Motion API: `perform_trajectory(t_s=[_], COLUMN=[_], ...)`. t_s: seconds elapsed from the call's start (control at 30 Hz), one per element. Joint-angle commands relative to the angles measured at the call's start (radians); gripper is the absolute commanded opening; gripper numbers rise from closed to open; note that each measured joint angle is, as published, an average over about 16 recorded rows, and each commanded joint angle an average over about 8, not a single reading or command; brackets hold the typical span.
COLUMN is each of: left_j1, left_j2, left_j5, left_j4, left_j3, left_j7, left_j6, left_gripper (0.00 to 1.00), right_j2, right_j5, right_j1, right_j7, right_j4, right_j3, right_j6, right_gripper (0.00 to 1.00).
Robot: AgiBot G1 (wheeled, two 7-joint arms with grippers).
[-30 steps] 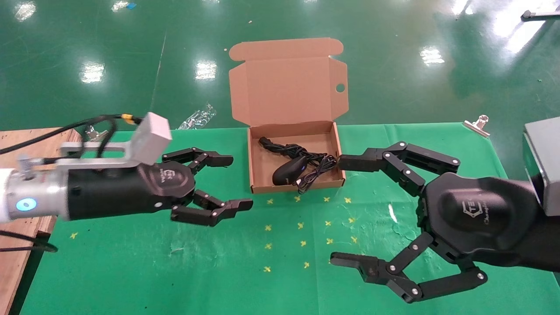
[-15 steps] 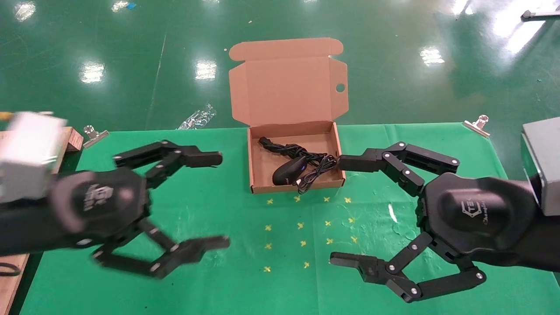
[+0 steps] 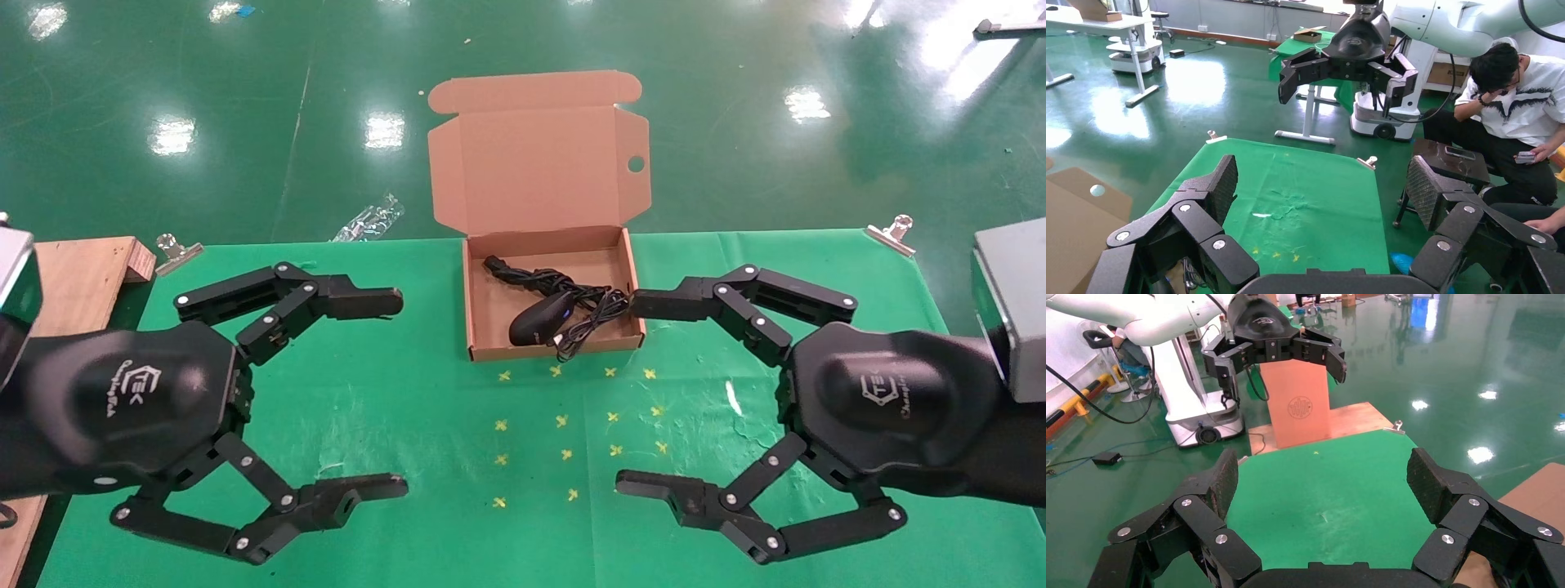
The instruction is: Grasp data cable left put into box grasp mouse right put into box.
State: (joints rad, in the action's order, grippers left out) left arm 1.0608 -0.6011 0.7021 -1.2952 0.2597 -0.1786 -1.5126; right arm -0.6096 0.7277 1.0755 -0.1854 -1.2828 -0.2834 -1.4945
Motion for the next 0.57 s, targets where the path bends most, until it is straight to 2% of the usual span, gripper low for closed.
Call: perform_trajectory(t_s=[0.03,0.57], left_j1=[0.003,0.011], left_j2=[-0.002,-0.008], left_j5=[0.006,0.024], left_j4=[0.002,0.010], left_j3=[0.004,0.017], left_j7=[-0.002,-0.008], left_j6=[0.004,0.014], left_gripper=[1.00,1.00], right_j2=[0.000,0.000], right_j5=[0.000,0.000], right_j1=[0.000,0.000], right_j7=[0.000,0.000], right_j4=[0.000,0.000], right_j3=[0.000,0.000], right_j6=[0.000,0.000], right_gripper=[1.00,1.00])
